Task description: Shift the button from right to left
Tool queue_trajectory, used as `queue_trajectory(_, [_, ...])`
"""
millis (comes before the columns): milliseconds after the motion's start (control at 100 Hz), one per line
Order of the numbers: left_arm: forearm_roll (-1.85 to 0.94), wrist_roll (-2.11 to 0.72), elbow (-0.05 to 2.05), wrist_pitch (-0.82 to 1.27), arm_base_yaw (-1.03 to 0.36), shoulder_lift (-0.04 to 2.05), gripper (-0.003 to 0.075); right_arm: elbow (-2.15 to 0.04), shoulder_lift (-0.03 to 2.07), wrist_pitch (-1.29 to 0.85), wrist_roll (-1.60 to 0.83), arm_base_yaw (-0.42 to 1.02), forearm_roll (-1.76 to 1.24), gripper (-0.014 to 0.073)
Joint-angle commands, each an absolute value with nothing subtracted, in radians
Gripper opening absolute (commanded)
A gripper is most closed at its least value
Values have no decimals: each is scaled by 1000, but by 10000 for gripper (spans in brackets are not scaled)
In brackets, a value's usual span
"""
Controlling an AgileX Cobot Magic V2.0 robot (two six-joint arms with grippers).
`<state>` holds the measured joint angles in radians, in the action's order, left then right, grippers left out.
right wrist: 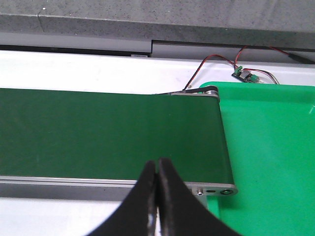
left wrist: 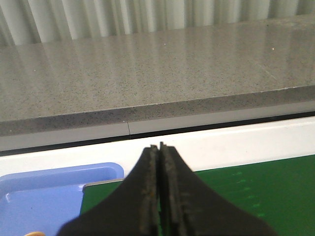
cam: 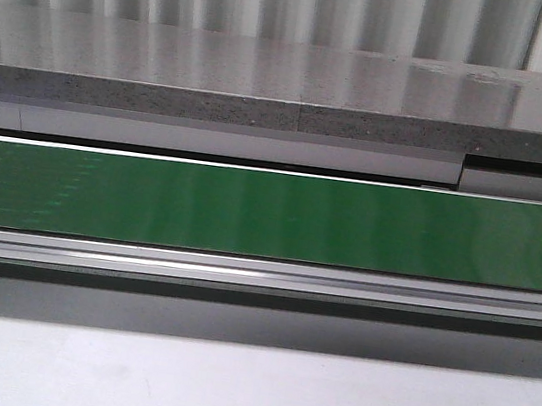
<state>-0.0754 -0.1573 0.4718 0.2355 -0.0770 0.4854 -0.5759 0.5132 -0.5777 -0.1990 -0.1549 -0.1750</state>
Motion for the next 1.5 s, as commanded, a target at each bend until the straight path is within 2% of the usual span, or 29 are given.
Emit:
queue_trajectory(0, [0,-67,457,109,-90,466,-20,-604,516,-512,-204,-153,-177,-67])
queue_trajectory(300, [58,-19,221,-11,-87,246,-20,-604,516,-512,-204,-153,-177,-67])
queue_trajectory(690, [103,113,-6,-9,-19,-42,-20,-604,516,-512,-204,-153,-177,-67])
queue_trajectory(1490, [86,119,-22,6,-22,-39,-20,-604,516,-513,-204,-153,-177,-67])
